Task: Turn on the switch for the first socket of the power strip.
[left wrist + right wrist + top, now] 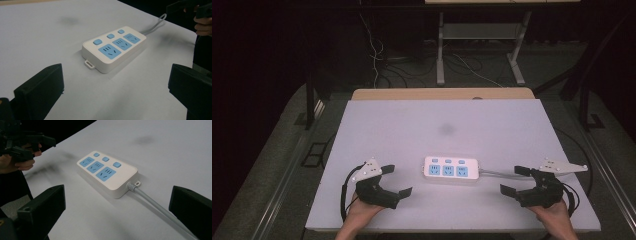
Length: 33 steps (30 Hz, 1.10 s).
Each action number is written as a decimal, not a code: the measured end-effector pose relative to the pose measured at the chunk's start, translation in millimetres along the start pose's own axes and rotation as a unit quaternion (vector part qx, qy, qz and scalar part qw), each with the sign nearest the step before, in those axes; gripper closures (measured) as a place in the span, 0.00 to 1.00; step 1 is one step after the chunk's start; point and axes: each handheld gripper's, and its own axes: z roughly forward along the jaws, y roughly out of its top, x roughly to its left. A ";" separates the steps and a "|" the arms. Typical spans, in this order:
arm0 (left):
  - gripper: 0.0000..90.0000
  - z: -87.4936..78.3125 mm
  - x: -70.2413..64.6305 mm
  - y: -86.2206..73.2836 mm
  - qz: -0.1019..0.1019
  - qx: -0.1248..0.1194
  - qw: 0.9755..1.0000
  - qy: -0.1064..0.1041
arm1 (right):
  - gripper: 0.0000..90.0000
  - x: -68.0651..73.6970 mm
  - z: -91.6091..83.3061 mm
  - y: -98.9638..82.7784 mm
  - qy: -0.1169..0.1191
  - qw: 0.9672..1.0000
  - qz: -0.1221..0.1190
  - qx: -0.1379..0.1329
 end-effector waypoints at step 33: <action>0.00 3.8 3.4 -1.8 -0.006 0.012 1.000 -0.012 | 0.00 -6.4 2.2 2.7 -0.005 0.999 0.016 0.028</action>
